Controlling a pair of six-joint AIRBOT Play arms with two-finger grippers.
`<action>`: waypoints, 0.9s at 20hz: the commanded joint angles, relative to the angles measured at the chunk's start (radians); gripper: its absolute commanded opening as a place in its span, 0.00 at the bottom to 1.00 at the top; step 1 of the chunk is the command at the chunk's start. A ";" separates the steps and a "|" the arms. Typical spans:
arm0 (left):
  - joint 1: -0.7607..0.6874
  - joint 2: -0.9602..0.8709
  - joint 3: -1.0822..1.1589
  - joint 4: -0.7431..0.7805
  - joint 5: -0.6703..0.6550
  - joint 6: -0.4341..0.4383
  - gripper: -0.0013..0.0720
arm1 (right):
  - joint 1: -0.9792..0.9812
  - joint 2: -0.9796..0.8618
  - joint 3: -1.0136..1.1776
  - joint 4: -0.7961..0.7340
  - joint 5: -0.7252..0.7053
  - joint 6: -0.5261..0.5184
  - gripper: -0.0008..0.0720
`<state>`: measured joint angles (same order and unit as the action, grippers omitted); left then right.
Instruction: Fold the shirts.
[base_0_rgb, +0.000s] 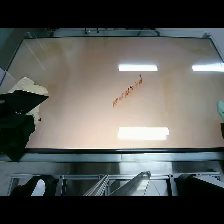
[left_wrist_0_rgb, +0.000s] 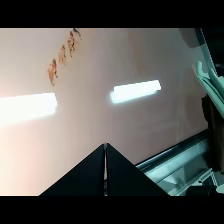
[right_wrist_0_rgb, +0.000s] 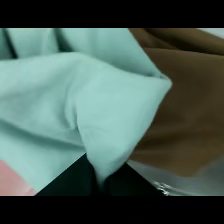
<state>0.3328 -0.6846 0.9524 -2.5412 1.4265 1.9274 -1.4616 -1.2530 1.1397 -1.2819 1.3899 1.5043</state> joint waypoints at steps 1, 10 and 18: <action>0.001 -0.001 0.000 0.000 -0.029 0.002 0.04 | -0.059 -0.029 -0.026 -0.141 -0.009 0.030 0.06; 0.001 -0.001 0.000 0.001 -0.058 0.036 0.04 | 0.048 -0.013 -0.024 0.239 0.240 0.103 0.90; 0.001 -0.067 0.113 0.009 -0.072 0.088 0.04 | 0.627 0.138 -0.024 0.997 0.053 -0.322 0.04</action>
<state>0.3328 -0.7174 1.0088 -2.5343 1.3388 1.9957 -1.0473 -1.1694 1.1164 -0.4820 1.4937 1.3476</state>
